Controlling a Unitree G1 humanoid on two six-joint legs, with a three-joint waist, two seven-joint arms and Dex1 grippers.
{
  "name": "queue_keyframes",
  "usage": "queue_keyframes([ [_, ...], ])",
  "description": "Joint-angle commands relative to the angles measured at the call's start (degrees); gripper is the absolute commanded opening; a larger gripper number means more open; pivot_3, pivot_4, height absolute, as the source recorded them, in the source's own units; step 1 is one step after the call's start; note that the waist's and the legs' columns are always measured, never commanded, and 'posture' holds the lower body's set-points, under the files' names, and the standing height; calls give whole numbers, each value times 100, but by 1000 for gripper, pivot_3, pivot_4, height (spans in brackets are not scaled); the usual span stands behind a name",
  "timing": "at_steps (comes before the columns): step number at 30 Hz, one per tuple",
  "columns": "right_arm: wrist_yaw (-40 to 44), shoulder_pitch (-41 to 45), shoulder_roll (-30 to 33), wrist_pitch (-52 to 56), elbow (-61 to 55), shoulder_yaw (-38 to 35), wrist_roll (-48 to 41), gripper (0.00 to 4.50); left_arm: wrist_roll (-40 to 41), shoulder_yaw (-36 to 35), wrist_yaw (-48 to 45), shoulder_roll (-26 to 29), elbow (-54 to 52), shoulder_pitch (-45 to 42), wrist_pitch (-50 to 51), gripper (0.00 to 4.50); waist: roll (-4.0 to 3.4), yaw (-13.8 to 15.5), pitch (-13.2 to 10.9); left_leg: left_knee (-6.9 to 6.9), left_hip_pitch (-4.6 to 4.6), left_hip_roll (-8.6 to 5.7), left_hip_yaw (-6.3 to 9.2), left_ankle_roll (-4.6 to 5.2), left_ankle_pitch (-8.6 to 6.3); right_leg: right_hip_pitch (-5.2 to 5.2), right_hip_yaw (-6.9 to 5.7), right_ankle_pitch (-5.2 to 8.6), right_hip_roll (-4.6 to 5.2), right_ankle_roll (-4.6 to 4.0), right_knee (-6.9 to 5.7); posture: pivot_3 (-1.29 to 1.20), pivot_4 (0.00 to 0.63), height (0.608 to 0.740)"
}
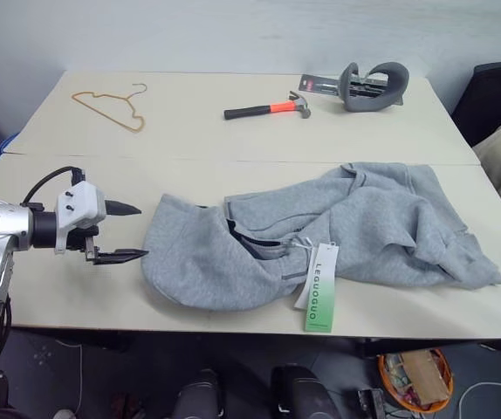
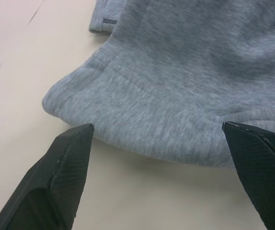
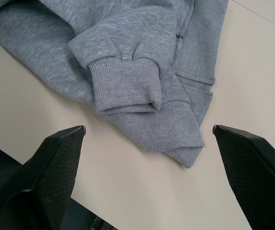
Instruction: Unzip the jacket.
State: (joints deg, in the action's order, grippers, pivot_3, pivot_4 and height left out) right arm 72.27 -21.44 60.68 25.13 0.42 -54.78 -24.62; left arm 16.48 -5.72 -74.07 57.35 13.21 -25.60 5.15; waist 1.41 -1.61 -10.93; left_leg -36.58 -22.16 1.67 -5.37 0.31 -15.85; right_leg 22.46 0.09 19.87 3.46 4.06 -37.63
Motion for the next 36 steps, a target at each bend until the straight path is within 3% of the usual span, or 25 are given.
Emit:
queue_keyframes([
  [1, -50, 17, 37, -41, -12, -217, -1, 4473, -17, -32, -13, 36, -166, -69, -37, 4500, 0, 0, 0, 0, 0, 0, 0, 0, 0, 0, 0, 0, 0, 0, 0, 0, 150, 740],
  [17, -329, 118, -97, -157, -228, -57, -31, 4473, 144, 48, -35, -97, -789, -28, 488, 4500, 0, -2, 0, -2, 0, 0, 0, -3, 2, 0, 0, 0, -1, 0, -2, 0, 150, 740],
  [22, -615, 292, -208, -227, -803, 171, -39, 4473, 625, 61, -110, -189, -1310, -104, 1225, 4500, 0, -9, 0, -4, 1, 1, 0, -11, 6, 0, 2, 0, -2, 0, -6, 0, 150, 740],
  [25, -975, 587, -208, -218, -1404, 558, 22, 4473, 1250, 159, -251, -253, -1884, -273, 2145, 4500, 0, -13, 0, -33, -5, 4, 2, -16, 6, 1, 1, 1, -3, 1, -22, 0, 150, 740],
  [31, -1823, 1062, -415, -204, -2443, 1858, 408, 4473, 1819, 503, -132, -616, -2659, -664, 2996, 4500, 0, 5, 0, -53, -8, 8, 4, -23, 4, -3, 3, 1, -10, 2, -24, 0, 150, 740],
  [36, -2349, 1367, -631, -472, -2722, 2979, 988, 4473, 2101, 603, 29, -993, -2684, -1071, 3391, 4500, 0, 15, 0, -66, -15, 6, 5, -24, 5, -1, 4, 3, -11, 5, -26, 0, 150, 740],
])
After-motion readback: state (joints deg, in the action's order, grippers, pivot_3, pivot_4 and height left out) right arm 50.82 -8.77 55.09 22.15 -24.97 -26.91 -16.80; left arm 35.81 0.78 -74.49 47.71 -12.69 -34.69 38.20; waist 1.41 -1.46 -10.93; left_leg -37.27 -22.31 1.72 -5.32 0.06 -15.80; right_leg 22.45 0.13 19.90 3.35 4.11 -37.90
